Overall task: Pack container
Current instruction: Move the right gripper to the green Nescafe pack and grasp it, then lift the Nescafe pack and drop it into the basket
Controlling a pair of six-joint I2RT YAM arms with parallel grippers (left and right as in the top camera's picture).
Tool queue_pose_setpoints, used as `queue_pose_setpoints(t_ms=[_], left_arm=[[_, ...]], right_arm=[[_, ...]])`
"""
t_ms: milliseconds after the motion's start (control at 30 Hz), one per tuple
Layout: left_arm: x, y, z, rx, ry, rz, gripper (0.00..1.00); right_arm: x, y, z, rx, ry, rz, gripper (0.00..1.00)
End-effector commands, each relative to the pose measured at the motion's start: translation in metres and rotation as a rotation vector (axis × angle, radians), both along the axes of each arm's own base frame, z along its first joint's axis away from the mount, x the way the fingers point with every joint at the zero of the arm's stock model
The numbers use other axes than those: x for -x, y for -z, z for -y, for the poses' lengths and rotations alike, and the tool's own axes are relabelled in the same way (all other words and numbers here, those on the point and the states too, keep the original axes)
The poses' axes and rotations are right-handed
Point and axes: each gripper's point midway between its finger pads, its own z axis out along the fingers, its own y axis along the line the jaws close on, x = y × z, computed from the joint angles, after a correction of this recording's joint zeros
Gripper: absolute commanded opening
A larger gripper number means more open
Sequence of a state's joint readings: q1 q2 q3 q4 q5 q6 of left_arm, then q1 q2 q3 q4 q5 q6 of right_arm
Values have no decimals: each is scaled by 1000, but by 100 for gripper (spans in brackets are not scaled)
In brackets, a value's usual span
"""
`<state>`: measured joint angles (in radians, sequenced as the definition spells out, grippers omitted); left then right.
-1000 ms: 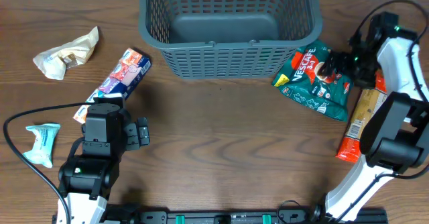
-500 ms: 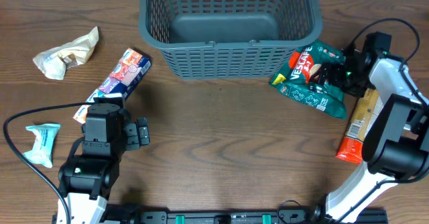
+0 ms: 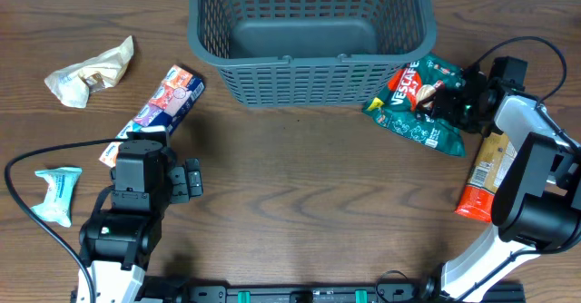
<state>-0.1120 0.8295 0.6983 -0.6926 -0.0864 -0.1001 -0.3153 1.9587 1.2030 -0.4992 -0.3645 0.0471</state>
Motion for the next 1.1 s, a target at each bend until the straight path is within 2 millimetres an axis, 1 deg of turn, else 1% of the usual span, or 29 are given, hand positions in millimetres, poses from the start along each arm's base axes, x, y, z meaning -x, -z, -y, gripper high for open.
queue_pose_setpoints(t_ms=[0, 67, 167, 233, 300, 333, 533, 600, 667, 733, 833, 900, 1000, 1067], left_arm=[[-3, -9, -3, -19, -4, 20, 98], [-3, -9, -3, -19, -4, 20, 98], [-3, -9, -3, -19, -4, 20, 99], [-3, -9, -3, -19, -4, 20, 99], [-3, -9, -3, -19, -4, 20, 98], [-3, -9, -3, -19, -4, 20, 99], [-3, -9, -3, -19, -4, 20, 99], [-3, -9, -3, -19, -4, 20, 98], [-3, -9, -3, -19, -3, 20, 99], [-3, -9, -3, -19, -4, 20, 98], [-3, -9, -3, -19, -4, 20, 99], [-3, -9, -3, -19, -4, 20, 98], [-3, -9, -3, -19, -4, 20, 99], [-3, -9, -3, -19, -4, 20, 98]], right_arm=[[51, 64, 3, 82, 7, -234, 56], [51, 64, 3, 82, 7, -234, 52], [51, 64, 3, 83, 7, -232, 39], [51, 64, 3, 83, 7, -232, 27], [51, 64, 3, 83, 7, -232, 9], [51, 64, 3, 83, 7, -232, 1], [48, 62, 2, 71, 15, -224, 1], [42, 56, -4, 35, 1, -195, 1], [33, 44, -13, -15, -41, -141, 1], [20, 24, -24, -69, -95, -59, 1], [4, -14, -36, -127, -155, 65, 1], [-4, -38, -40, -134, -175, 136, 1], [-8, -65, -40, -115, -183, 204, 1], [-8, -79, -39, -101, -185, 236, 1]])
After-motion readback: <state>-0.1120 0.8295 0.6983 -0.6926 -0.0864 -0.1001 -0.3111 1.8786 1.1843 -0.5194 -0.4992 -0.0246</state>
